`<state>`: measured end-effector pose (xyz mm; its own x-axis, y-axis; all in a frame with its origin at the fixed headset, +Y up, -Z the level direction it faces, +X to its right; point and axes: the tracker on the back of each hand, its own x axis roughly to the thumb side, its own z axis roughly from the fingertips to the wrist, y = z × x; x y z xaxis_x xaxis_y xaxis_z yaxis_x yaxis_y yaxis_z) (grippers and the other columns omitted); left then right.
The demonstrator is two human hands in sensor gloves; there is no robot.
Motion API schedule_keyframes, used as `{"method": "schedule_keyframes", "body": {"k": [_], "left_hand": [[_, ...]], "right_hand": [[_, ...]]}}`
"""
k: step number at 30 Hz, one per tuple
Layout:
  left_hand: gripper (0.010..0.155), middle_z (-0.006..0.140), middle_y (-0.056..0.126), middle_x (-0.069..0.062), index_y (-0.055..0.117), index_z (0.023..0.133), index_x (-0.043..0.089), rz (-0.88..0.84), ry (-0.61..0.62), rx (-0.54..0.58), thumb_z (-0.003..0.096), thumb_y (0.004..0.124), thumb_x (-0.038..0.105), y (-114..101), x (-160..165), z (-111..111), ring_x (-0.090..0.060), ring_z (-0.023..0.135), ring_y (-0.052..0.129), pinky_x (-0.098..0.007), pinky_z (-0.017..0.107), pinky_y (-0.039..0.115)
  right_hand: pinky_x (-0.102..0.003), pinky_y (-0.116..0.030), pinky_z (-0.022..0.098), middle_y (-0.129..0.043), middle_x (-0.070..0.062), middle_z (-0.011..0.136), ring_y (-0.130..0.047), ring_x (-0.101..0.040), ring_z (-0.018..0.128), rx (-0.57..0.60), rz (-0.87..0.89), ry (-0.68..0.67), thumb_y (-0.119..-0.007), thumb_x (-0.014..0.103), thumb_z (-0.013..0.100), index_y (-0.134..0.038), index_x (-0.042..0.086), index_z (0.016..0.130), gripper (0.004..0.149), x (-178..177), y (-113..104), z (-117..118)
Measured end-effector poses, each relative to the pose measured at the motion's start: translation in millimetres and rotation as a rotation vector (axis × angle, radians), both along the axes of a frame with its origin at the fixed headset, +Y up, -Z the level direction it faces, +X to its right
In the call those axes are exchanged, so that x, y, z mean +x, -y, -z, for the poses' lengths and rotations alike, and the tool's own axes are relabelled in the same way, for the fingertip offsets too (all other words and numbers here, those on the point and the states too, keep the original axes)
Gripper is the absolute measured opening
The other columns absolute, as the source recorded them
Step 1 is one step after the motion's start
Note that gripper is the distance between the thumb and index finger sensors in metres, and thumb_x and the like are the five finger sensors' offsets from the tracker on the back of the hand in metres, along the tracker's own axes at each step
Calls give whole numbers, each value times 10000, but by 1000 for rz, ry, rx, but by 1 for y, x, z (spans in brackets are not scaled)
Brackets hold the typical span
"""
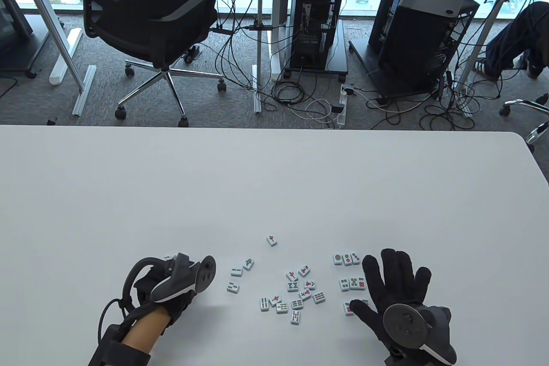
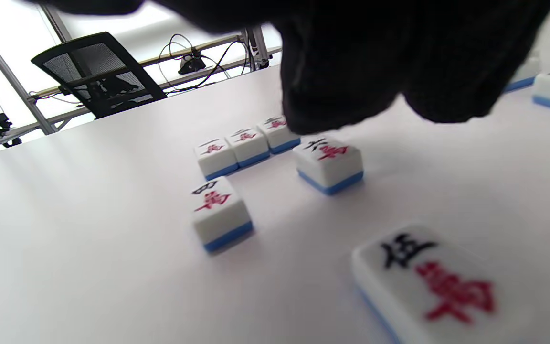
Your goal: Mahjong suit sorting
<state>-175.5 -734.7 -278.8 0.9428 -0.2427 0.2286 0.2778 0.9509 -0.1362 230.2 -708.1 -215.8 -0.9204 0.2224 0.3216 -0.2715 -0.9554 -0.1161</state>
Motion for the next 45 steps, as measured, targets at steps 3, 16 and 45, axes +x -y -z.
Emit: {"method": "schedule_keyframes", "body": {"k": [3, 16, 45], "left_hand": [[607, 312, 1001, 152, 856, 818, 206, -41, 87, 29, 304, 896, 526, -8, 24, -3, -49, 46, 915, -333, 170, 845], [576, 304, 1000, 155, 862, 809, 209, -127, 307, 27, 324, 877, 520, -11, 117, 12, -47, 40, 914, -331, 166, 846], [511, 304, 999, 154, 859, 819, 274, -44, 362, -27, 360, 847, 498, 21, 222, 79, -47, 40, 910, -329, 167, 845]], "right_hand": [[-761, -119, 666, -47, -159, 1149, -31, -442, 1018, 0, -2, -1, -606, 623, 472, -135, 298, 1090, 842, 0, 0, 0], [-760, -116, 666, -44, -156, 1149, -29, -441, 1018, 10, 13, -1, -606, 622, 472, -134, 300, 1090, 841, 0, -1, 0], [-760, -114, 667, -43, -154, 1150, -27, -440, 1018, 9, 22, 5, -606, 622, 473, -136, 301, 1090, 839, 3, -1, 0]]}}
